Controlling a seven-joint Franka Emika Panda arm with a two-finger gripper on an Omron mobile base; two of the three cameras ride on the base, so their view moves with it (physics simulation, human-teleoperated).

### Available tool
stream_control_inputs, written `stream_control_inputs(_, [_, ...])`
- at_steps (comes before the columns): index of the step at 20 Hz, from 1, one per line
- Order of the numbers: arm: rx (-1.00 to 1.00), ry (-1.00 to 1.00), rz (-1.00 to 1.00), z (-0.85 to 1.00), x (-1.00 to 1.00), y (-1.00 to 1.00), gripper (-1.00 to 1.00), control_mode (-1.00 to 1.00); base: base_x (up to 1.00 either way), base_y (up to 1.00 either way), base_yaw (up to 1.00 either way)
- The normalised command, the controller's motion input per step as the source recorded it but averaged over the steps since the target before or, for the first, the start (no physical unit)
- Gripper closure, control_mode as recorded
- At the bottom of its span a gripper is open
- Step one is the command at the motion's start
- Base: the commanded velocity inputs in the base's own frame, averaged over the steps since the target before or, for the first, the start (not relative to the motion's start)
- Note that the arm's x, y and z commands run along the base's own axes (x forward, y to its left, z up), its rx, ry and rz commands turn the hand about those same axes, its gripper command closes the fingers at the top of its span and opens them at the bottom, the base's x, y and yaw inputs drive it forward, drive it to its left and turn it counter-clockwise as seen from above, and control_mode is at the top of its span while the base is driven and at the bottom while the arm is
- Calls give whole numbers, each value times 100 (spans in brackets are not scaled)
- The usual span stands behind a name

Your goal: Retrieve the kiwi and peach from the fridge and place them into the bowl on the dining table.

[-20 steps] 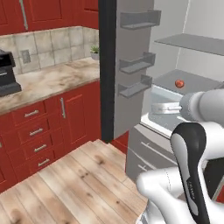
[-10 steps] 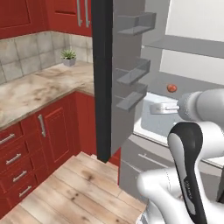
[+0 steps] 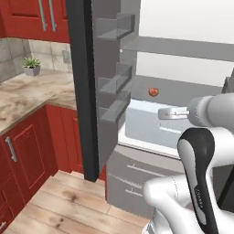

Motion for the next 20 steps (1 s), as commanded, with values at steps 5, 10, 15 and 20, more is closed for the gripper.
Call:
stream_control_inputs(5, [0,0,0,0,0,0,-100,100,48,18,-41])
stream_control_inputs(10, [0,0,0,0,0,0,-100,100,53,24,-39])
stream_control_inputs(15, [0,0,0,0,0,0,-100,100,59,33,-37])
stream_control_inputs(20, [0,0,0,0,0,0,-100,100,71,27,-36])
